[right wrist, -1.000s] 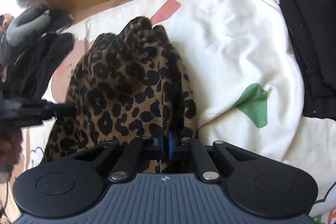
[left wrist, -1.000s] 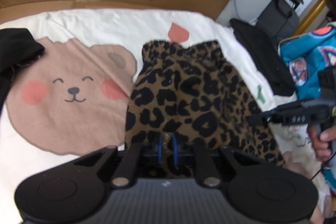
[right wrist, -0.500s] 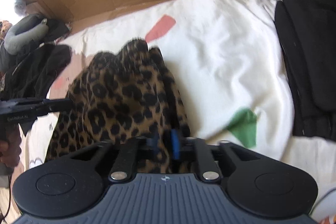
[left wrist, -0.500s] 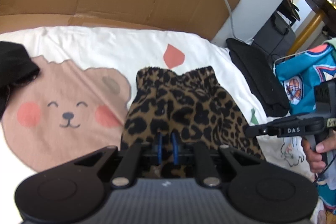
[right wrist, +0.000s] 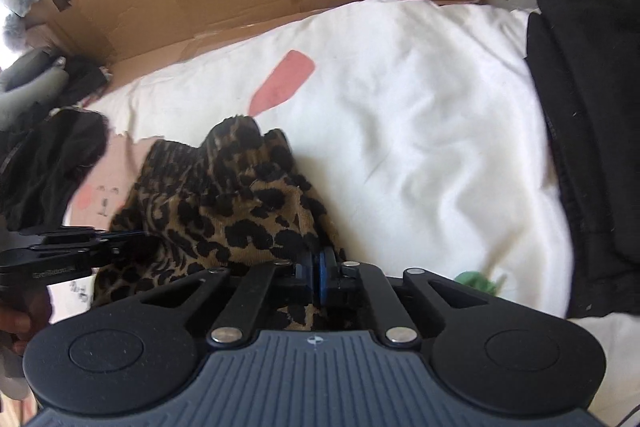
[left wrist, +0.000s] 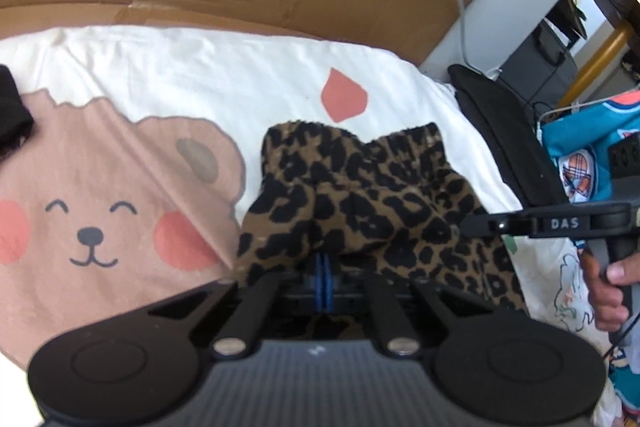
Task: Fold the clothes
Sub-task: 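Lower the trousers onto the sheet with both grippers, waistband first, then drag the leopard-print trousers by the waistband with both grippers to spread them flat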
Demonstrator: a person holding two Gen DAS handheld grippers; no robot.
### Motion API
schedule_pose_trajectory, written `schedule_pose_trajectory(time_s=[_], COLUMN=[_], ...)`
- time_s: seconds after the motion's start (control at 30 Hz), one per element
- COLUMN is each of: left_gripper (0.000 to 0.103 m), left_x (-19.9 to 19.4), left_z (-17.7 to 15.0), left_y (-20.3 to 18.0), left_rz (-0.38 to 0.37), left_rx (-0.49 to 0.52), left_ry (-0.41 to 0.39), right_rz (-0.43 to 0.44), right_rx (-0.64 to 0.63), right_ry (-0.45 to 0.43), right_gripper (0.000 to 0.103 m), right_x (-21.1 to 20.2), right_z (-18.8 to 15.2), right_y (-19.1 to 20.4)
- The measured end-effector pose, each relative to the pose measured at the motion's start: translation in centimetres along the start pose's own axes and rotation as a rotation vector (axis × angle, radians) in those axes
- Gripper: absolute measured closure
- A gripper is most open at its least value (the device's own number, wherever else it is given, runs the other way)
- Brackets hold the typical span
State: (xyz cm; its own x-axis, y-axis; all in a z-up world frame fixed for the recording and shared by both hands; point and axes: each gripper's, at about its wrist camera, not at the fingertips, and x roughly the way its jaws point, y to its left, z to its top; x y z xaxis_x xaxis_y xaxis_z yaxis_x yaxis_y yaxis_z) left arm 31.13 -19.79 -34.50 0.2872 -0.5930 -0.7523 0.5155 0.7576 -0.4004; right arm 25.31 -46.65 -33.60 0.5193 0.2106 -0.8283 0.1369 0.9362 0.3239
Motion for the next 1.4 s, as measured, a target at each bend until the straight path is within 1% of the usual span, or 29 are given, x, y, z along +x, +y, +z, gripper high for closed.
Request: schedule_pose_trajectory(time_s=[0.1,0.13,0.23,0.3,0.37,0.4,0.43,0.47,0.5,0.53,0.6,0.63,0.67,0.7,0.8,0.87,0.93,1.0,1.03,1.13,1.23,1.3,1.33,1.4], left_gripper=[0.100,0.100,0.099,0.099,0.099,0.099,0.099,0.099,0.099,0.099,0.098,0.098,0.098,0.098,0.098,0.101,0.101,0.100,0.101,0.099,0.099,0.099,0.099,0.099], left_x=[-0.2,-0.6,-2.4,-3.5,-3.9,-3.8,-3.8,-3.4,-3.1,-2.6,-1.4,-0.8,-0.2,0.2,0.7,1.0,1.1,0.6,0.4,-1.6,-3.4,-3.9,-3.8,-3.1], left_z=[0.1,0.2,0.4,0.5,0.8,1.0,1.1,1.3,1.5,1.7,2.0,2.0,2.1,2.1,1.8,1.8,2.0,2.1,2.1,1.7,1.5,1.7,1.8,2.0], left_y=[-0.6,-0.8,-1.4,-1.7,-1.7,-1.8,-1.9,-1.9,-2.0,-2.1,-2.1,-2.0,-1.9,-1.9,-2.1,-2.0,-1.5,-1.8,-1.9,-2.7,-2.9,-2.7,-2.6,-2.4], left_rz=[0.017,0.013,-0.007,-0.011,-0.012,-0.004,0.004,0.008,0.011,0.008,0.005,0.007,0.009,0.006,0.011,0.010,-0.005,0.008,0.016,0.033,0.018,0.010,0.016,0.053], left_rx=[0.029,0.029,0.044,0.060,0.064,0.075,0.085,0.090,0.094,0.095,0.095,0.091,0.086,0.082,0.109,0.118,0.103,0.108,0.111,0.132,0.134,0.140,0.158,0.196], left_ry=[0.001,-0.005,-0.047,-0.077,-0.094,-0.098,-0.102,-0.099,-0.096,-0.089,-0.069,-0.061,-0.052,-0.049,-0.042,-0.032,-0.026,-0.023,-0.021,-0.056,-0.085,-0.068,-0.055,-0.038], right_rz=[-0.012,-0.018,-0.033,-0.034,-0.023,-0.021,-0.022,-0.024,-0.027,-0.031,-0.050,-0.054,-0.058,-0.058,-0.059,-0.078,-0.091,-0.106,-0.106,-0.092,-0.050,-0.002,0.022,0.045], right_rx=[-0.005,-0.018,-0.057,-0.059,-0.057,-0.068,-0.085,-0.100,-0.110,-0.117,-0.117,-0.117,-0.118,-0.110,-0.089,-0.112,-0.119,-0.118,-0.112,-0.105,-0.174,-0.221,-0.234,-0.258], right_ry=[0.011,0.011,-0.035,-0.071,-0.081,-0.079,-0.076,-0.077,-0.081,-0.083,-0.055,-0.048,-0.050,-0.057,-0.067,-0.060,-0.049,-0.045,-0.050,-0.103,-0.146,-0.155,-0.153,-0.138], right_gripper=[0.102,0.102,0.100,0.100,0.097,0.088,0.082,0.072,0.064,0.064,0.064,0.066,0.078,0.084,0.088,0.088,0.088,0.085,0.085,0.085,0.085,0.085,0.085,0.085], right_x=[0.0,-0.3,-1.8,-2.6,-2.7,-2.5,-2.1,-1.7,-1.2,-0.7,0.7,1.1,1.3,1.3,1.5,1.9,2.1,1.8,1.3,-0.8,-2.7,-3.4,-3.3,-2.6], right_z=[0.1,0.2,0.6,1.1,1.7,2.0,2.3,2.4,2.5,2.5,2.5,2.5,2.4,2.5,3.0,3.2,3.3,3.3,3.3,3.1,2.6,2.3,2.1,1.6], right_y=[0.0,0.2,1.0,1.5,2.1,2.5,3.0,3.4,3.8,4.1,4.2,4.1,4.0,3.7,3.0,3.1,3.4,3.7,3.8,4.3,5.8,7.1,7.7,8.8])
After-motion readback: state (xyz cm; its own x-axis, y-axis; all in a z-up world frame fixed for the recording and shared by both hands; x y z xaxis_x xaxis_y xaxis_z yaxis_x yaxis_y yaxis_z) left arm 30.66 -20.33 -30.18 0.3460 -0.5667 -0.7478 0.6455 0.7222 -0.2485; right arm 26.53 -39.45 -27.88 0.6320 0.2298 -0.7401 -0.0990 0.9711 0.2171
